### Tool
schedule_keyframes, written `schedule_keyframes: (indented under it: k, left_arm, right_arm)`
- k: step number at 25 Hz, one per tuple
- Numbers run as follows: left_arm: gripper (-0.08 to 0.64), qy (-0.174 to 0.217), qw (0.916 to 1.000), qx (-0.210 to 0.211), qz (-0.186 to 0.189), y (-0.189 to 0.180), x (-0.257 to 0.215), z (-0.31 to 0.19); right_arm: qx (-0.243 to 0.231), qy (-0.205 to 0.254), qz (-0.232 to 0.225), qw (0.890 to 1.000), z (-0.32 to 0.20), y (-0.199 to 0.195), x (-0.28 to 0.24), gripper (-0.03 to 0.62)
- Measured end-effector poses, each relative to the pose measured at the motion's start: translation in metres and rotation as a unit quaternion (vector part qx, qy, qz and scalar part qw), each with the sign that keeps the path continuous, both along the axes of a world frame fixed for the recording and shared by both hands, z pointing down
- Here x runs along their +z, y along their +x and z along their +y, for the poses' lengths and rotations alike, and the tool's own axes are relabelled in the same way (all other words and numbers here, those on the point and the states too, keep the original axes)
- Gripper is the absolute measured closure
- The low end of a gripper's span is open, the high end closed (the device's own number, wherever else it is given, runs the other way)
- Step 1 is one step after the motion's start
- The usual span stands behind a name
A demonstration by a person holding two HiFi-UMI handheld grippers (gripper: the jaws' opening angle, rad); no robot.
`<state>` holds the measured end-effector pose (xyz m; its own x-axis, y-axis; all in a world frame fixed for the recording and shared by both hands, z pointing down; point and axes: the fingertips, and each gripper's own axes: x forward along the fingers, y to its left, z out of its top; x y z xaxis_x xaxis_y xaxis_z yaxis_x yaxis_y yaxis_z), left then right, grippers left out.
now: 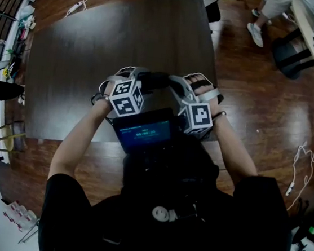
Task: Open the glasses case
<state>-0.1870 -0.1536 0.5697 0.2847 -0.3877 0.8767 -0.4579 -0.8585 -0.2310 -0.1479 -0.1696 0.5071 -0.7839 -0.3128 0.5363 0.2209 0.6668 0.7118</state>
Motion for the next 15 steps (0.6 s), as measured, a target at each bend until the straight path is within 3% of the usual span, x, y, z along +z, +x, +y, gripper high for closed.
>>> schedule_keyframes:
  k: [7, 15]
  left_arm:
    - [0.297, -0.003, 0.9995, -0.031, 0.011, 0.001, 0.002, -0.005]
    - [0.305, -0.003, 0.9950, -0.063, 0.077, 0.003, -0.008, -0.006]
  right_arm:
    - [0.004, -0.011, 0.018, 1.000, 0.003, 0.000, 0.004, 0.549]
    - [0.062, -0.053, 0.026, 0.996, -0.015, 0.008, 0.004, 0.556]
